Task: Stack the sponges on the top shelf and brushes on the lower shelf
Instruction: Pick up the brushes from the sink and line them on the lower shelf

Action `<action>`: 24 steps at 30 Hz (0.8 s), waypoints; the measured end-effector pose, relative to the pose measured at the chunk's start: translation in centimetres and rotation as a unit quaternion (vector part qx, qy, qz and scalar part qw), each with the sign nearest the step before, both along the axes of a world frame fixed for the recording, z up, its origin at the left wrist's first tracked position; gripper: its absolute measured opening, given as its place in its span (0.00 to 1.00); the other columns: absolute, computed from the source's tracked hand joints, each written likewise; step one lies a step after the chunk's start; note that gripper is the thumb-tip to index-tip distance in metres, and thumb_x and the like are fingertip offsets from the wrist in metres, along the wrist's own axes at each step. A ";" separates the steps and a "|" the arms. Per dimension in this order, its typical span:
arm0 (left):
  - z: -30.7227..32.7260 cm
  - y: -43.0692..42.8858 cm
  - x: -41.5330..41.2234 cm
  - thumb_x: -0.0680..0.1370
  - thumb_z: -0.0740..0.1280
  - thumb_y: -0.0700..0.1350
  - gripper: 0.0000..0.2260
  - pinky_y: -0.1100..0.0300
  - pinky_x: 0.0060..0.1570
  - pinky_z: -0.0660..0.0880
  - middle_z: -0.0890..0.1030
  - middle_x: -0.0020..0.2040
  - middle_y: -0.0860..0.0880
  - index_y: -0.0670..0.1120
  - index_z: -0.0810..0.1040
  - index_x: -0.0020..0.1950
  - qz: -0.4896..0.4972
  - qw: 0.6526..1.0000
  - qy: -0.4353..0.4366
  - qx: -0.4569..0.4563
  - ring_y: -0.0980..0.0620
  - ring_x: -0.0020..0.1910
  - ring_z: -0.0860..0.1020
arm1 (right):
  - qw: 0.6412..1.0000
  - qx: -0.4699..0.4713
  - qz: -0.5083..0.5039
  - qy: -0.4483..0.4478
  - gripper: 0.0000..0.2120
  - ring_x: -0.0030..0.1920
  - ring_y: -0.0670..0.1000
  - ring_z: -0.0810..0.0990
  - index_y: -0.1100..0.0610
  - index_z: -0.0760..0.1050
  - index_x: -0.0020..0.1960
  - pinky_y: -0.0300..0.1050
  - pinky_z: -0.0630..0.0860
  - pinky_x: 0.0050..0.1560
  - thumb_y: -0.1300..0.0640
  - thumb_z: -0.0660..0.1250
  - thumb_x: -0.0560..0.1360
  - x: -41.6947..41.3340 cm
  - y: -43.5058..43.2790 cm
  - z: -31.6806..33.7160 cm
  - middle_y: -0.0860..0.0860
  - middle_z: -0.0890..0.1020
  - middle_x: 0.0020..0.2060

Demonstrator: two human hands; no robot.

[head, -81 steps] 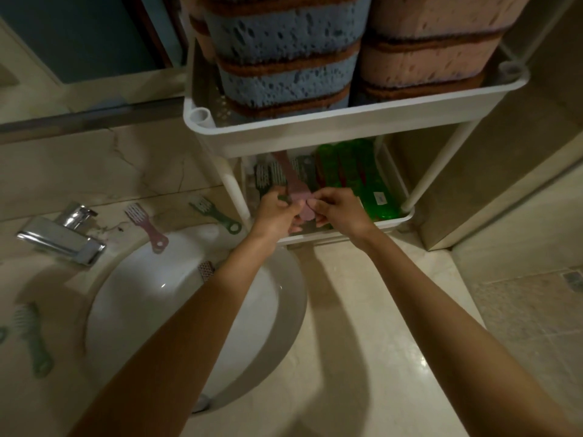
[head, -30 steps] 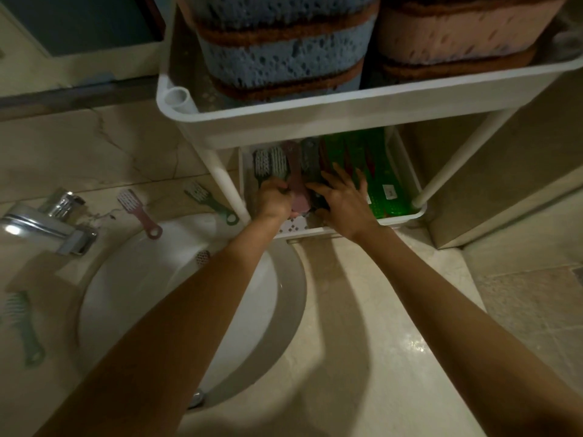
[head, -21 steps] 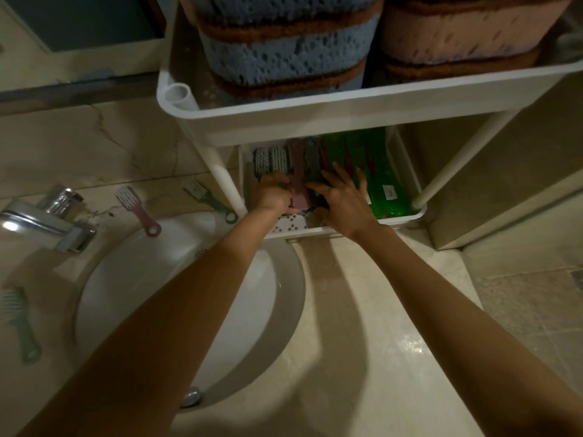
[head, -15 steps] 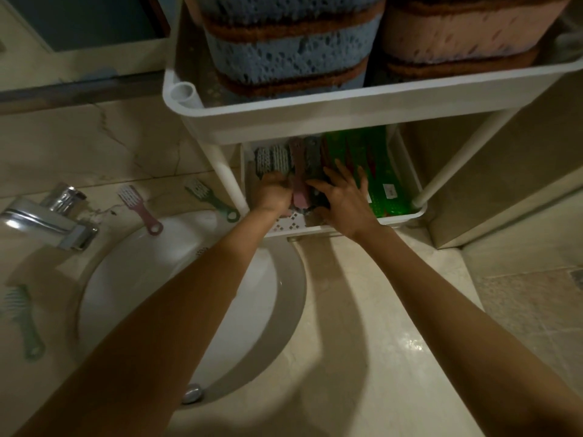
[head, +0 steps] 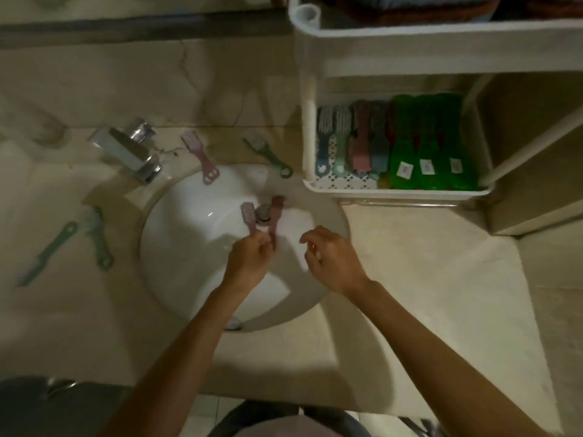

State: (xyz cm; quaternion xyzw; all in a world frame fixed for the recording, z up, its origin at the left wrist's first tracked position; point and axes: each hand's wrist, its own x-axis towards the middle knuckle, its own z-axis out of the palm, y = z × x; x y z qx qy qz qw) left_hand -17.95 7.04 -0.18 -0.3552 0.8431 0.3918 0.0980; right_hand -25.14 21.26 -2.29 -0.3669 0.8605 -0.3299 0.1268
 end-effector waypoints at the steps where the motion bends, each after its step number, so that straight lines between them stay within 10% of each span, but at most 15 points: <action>1: -1.1 -1.3 1.2 0.78 0.59 0.39 0.08 0.46 0.52 0.77 0.81 0.50 0.38 0.40 0.78 0.50 0.033 0.999 -0.035 0.020 0.38 0.49 0.80 | 0.997 0.057 0.023 -0.052 0.15 0.46 0.60 0.81 0.61 0.77 0.55 0.46 0.75 0.47 0.60 0.57 0.73 0.5 -1.1 -0.9 0.60 0.81 0.48; 10: -9.0 -8.4 1.3 0.76 0.63 0.38 0.13 0.47 0.54 0.78 0.80 0.49 0.32 0.44 0.70 0.31 0.114 0.982 -0.119 0.095 0.36 0.52 0.80 | 0.932 0.265 -0.073 -0.235 0.16 0.62 0.60 0.74 0.64 0.71 0.61 0.47 0.71 0.59 0.55 0.58 0.78 -0.2 -10.0 -7.7 0.61 0.75 0.61; 24: -19.0 -8.7 -4.5 0.76 0.66 0.43 0.20 0.52 0.49 0.74 0.78 0.58 0.37 0.33 0.68 0.62 0.096 0.993 -0.068 -0.005 0.39 0.55 0.78 | 0.935 0.213 -0.209 -0.191 0.12 0.53 0.60 0.79 0.65 0.75 0.54 0.45 0.73 0.45 0.57 0.62 0.77 -2.4 -14.9 -14.7 0.60 0.81 0.51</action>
